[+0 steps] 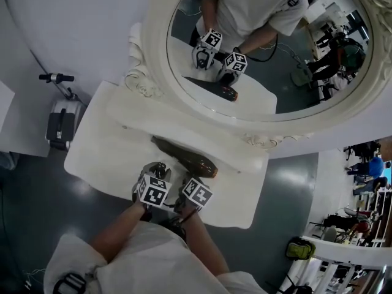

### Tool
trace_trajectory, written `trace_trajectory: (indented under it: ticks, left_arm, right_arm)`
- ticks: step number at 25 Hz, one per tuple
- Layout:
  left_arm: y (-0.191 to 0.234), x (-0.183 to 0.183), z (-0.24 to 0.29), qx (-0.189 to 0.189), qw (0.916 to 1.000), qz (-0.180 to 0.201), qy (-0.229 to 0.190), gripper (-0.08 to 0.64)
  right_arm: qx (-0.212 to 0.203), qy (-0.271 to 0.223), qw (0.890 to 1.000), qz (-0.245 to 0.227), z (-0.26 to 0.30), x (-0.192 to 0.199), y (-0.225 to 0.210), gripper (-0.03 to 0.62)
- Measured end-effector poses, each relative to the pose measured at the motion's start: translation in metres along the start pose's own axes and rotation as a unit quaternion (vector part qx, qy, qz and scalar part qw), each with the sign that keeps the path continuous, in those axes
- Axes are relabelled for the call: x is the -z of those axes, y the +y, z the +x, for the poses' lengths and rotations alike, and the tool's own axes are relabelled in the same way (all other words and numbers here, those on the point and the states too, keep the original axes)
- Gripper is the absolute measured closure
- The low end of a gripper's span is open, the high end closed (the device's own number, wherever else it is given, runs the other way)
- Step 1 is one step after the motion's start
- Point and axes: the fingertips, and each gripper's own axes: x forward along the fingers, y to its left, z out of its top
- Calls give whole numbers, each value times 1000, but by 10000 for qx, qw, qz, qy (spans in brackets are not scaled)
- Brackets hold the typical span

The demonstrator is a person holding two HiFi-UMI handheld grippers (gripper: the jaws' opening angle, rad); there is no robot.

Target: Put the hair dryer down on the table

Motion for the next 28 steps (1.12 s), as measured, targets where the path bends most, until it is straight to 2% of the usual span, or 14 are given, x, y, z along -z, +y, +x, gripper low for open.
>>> trace_trajectory:
  ticks: [17, 28]
  left_arm:
    - [1, -1, 3, -96, 9999, -46, 22, 396]
    - [-7, -1, 12, -122, 9999, 79, 89, 397]
  right_arm:
    - [-257, 57, 9995, -161, 13, -1, 3, 405]
    - [-330, -196, 9986, -366, 14, 2, 3, 407]
